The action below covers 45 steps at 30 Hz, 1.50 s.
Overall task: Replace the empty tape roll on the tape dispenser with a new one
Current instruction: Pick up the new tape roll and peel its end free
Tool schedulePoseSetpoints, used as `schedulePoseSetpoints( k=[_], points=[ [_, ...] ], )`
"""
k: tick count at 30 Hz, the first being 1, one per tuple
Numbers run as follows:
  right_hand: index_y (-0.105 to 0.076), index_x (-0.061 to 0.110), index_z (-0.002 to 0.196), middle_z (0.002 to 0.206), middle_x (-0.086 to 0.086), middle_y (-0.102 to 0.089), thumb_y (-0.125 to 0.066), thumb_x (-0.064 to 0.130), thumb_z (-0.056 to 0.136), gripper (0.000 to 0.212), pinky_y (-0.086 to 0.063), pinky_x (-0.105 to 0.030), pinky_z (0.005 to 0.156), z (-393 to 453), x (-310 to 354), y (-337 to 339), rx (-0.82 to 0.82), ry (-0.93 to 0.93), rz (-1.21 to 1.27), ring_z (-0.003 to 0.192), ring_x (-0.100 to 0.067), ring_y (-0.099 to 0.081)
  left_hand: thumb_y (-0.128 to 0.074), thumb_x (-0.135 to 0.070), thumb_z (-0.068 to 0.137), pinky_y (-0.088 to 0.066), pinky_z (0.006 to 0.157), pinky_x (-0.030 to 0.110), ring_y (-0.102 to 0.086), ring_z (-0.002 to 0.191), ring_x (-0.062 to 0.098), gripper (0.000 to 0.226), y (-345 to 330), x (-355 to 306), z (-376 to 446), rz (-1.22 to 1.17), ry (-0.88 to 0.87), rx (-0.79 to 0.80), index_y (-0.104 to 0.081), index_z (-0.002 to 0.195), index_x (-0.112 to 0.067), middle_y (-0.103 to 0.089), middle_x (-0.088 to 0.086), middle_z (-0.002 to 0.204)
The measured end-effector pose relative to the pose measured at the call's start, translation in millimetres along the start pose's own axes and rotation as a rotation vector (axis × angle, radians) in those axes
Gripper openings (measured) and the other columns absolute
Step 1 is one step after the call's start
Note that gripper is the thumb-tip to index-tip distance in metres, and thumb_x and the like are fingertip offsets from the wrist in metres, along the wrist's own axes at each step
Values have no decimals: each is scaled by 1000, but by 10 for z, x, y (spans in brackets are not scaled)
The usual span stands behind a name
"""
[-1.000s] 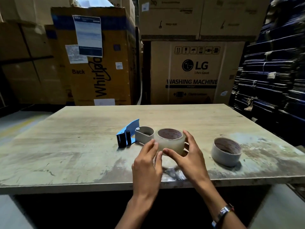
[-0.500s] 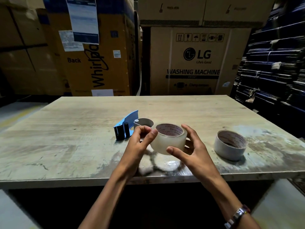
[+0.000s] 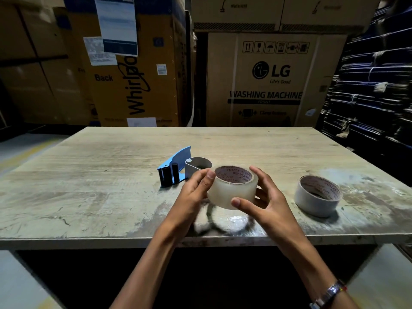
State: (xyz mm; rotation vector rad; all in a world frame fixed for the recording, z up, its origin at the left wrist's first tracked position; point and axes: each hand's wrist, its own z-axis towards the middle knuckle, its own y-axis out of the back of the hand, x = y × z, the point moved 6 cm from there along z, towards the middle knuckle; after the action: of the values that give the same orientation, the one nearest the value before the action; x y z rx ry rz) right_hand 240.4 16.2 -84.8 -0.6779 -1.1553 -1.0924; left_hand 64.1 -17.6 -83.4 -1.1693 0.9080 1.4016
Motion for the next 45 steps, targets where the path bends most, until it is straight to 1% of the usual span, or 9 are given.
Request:
schedulePoseSetpoints(
  k=[8,13,18,25,31,35,39,43,45],
  points=[
    [-45,46,142,121,16,-69,-88,59,55,98,-56,-14,79,-13,11,-6,7,-3,0,106,-2,-71,-45,-53,97,-44,106,60,-60,121,38,51,-38,-19,-23,26,21,62,-61,126,-15,-67,16,126],
    [-49,42,141,125,10,-69,-85,75,47,106,-57,-18,82,15,-2,51,-41,26,-3,107,-6,-71,-57,-59,87,-52,90,24,-66,114,12,59,-95,-38,-54,127,-3,103,-57,132,-21,-69,2,127],
    [-50,37,141,130,7,-68,-87,71,50,104,-57,-19,88,27,-17,61,-25,46,5,113,-7,-69,-65,-63,77,-46,111,39,-55,131,9,84,-58,-18,-39,204,-11,93,-40,148,-26,-58,0,143],
    [-67,36,115,118,10,-68,-88,44,59,61,-56,-12,79,-16,37,51,-151,157,-29,109,-1,-67,-66,-50,83,-52,94,21,-62,120,5,71,-24,-8,-40,224,-7,44,-45,145,-22,-64,2,135],
    [-68,32,100,105,3,-72,-87,49,52,54,-59,-22,79,-22,7,94,-264,202,-64,93,-13,-72,-67,-36,90,-51,86,13,-63,108,-8,58,-3,-45,-61,250,-40,-6,-47,142,-20,-66,-3,129],
    [-64,32,95,89,8,-70,-87,54,53,53,-56,-23,72,-35,-34,124,-298,225,-110,78,-10,-67,-68,-42,84,-53,93,20,-61,114,-2,64,-7,-58,-67,254,-43,-16,-47,142,-22,-65,-5,129],
    [-64,34,97,94,5,-69,-85,55,53,53,-58,-28,76,12,-50,113,-257,218,-99,84,-11,-67,-69,-47,80,-54,99,28,-61,118,2,71,2,-59,-62,260,-47,-27,-45,143,-22,-64,-3,131],
    [-64,39,100,101,6,-69,-86,62,51,58,-58,-18,77,46,-42,104,-229,208,-90,92,-11,-69,-70,-59,72,-55,95,26,-61,115,1,79,25,-43,-59,264,-44,-42,-47,140,-25,-65,-7,129],
    [-64,39,99,101,6,-69,-84,73,49,64,-61,-26,78,29,-49,121,-252,195,-99,90,-14,-69,-71,-60,70,-55,92,23,-62,113,0,78,29,-32,-53,264,-40,-44,-48,138,-28,-66,-9,127]
  ],
)
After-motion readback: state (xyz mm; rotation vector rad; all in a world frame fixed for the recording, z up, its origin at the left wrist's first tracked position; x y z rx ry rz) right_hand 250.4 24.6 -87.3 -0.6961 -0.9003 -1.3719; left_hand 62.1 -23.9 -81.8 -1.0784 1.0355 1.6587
